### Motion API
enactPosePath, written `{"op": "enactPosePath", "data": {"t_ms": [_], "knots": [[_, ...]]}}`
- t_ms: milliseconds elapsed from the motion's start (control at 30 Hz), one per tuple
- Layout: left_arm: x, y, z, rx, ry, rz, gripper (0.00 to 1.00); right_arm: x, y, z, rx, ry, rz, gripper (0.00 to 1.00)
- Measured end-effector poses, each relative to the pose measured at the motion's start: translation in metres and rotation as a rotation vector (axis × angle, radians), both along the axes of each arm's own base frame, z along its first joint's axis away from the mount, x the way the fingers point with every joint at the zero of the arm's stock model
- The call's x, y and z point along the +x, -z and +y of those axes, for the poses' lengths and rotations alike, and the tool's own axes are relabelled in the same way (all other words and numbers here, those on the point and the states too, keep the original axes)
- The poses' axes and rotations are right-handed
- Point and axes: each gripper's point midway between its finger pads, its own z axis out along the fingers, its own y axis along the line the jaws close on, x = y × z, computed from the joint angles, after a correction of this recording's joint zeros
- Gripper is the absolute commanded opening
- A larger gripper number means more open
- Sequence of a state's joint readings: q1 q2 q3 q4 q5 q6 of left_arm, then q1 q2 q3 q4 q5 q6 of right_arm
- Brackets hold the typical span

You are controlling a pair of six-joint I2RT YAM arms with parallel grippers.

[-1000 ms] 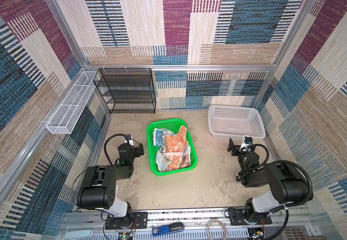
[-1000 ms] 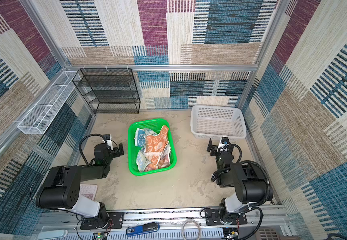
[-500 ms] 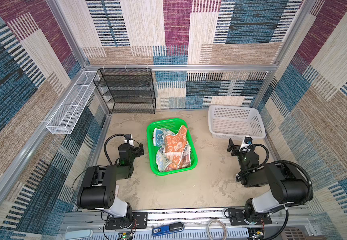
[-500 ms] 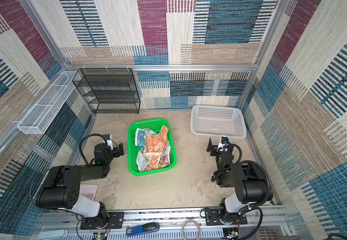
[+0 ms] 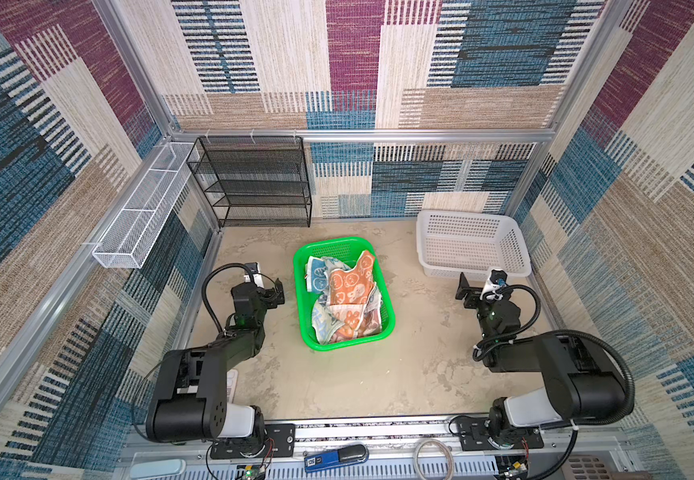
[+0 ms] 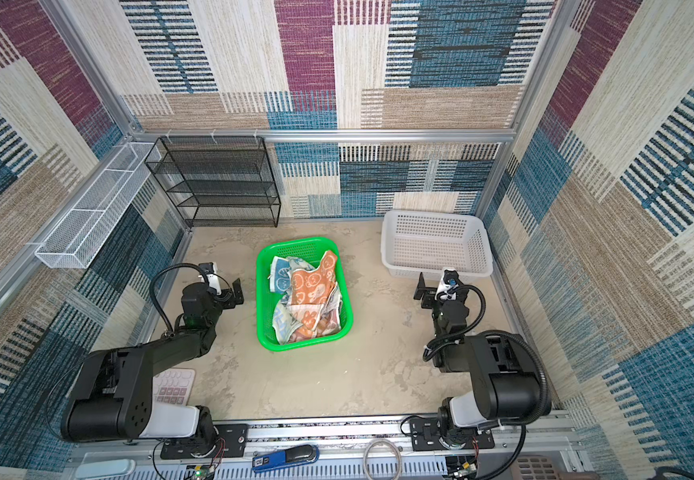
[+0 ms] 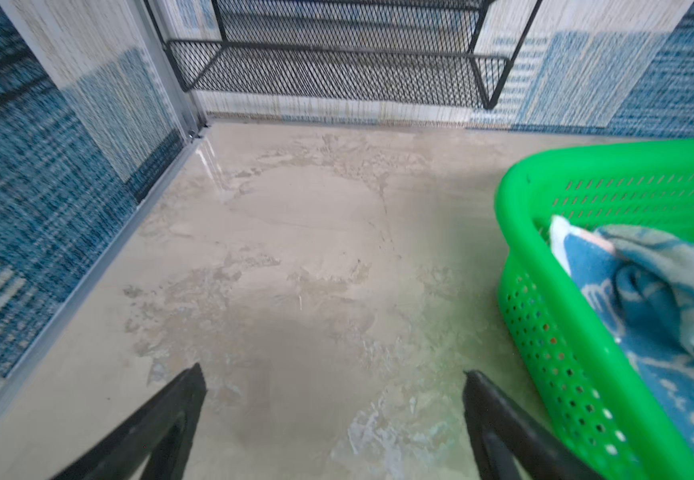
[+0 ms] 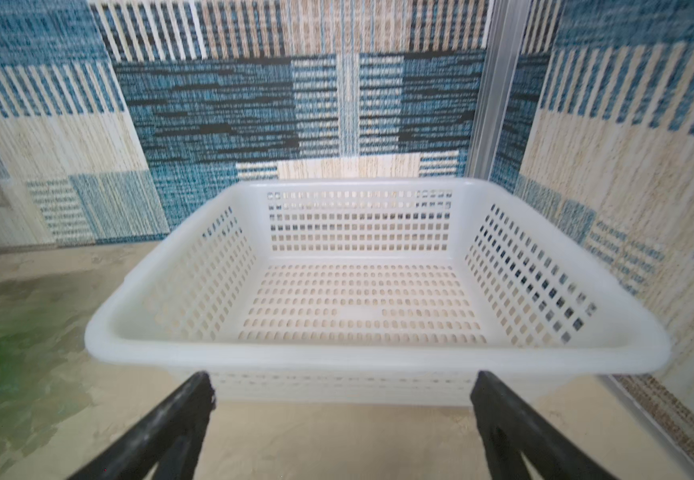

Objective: Fold and stack the towels
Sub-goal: 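Move both grippers from rest toward the green basket of towels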

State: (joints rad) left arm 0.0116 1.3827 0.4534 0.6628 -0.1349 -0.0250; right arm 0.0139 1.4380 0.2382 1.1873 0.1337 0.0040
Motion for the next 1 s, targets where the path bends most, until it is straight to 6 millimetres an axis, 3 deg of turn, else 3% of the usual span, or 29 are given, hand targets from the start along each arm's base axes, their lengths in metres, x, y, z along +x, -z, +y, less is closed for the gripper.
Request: {"op": "enactPosePath", "data": {"t_ms": [167,333,467,567,633,800,933,1000], "knots": [[-0.02,-0.023,0.018,0.01,-0.118,0.003,0.99,0.007,-0.001,0.002,0.002,0.053,0.041,0.99],[-0.028,-0.073,0.032,-0.044,-0.243,-0.002,0.99,0.016,-0.025,0.011,0.073,0.131,0.059,0.99],[-0.037,-0.078,0.025,-0.15,-0.265,0.041,0.99,0.021,-0.041,0.015,0.179,0.168,0.1,0.99],[-0.036,-0.076,0.001,-0.284,-0.174,0.088,0.99,0.022,-0.053,0.025,0.256,0.136,0.134,0.99],[-0.036,-0.073,-0.019,-0.382,-0.102,0.116,0.99,0.019,-0.054,0.04,0.279,0.077,0.17,0.99],[-0.047,-0.049,-0.067,-0.573,0.022,0.261,0.99,0.006,-0.034,0.092,0.291,-0.121,0.328,0.99],[-0.061,-0.03,-0.09,-0.645,0.06,0.39,0.99,-0.015,-0.012,0.148,0.278,-0.297,0.456,0.99],[-0.066,-0.023,-0.092,-0.663,0.05,0.424,0.99,-0.024,-0.003,0.174,0.273,-0.372,0.511,0.99]]}}
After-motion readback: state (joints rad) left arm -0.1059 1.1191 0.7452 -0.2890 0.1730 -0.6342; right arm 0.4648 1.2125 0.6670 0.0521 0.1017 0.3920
